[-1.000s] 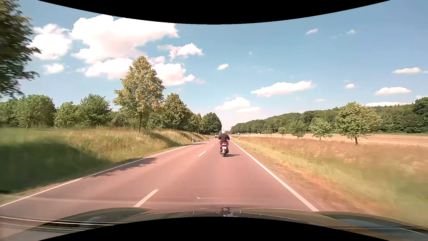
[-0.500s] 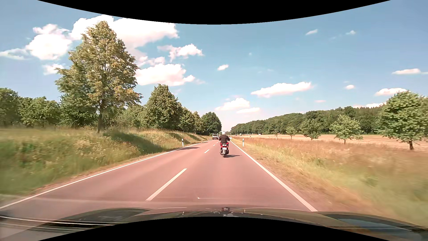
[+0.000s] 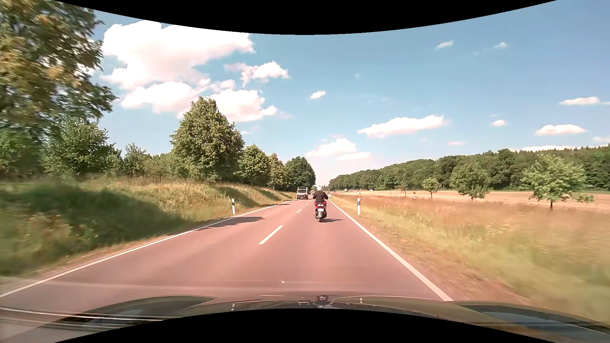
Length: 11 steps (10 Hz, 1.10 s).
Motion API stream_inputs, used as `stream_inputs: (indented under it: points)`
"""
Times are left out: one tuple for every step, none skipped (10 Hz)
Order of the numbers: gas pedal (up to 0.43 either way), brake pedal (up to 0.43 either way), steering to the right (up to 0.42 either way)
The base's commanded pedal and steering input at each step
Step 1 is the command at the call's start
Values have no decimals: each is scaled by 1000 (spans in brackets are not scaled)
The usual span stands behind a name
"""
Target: Follow the waypoints while adhering to traffic rules and regulations
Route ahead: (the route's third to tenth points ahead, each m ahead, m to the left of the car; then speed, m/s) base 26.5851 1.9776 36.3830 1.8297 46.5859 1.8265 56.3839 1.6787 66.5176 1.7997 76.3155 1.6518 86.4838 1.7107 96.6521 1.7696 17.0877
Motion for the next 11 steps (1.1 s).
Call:
stream_inputs:
  points:
    - [189, 12, 0]
    - [197, 12, 0]
    - [209, 12, 0]
    - [220, 12, 0]
    - [220, 12, 0]
    - [220, 12, 0]
    - [220, 12, 0]
    - [228, 12, -2]
    - [228, 12, -3]
    - [228, 12, -3]
    - [228, 12, -3]
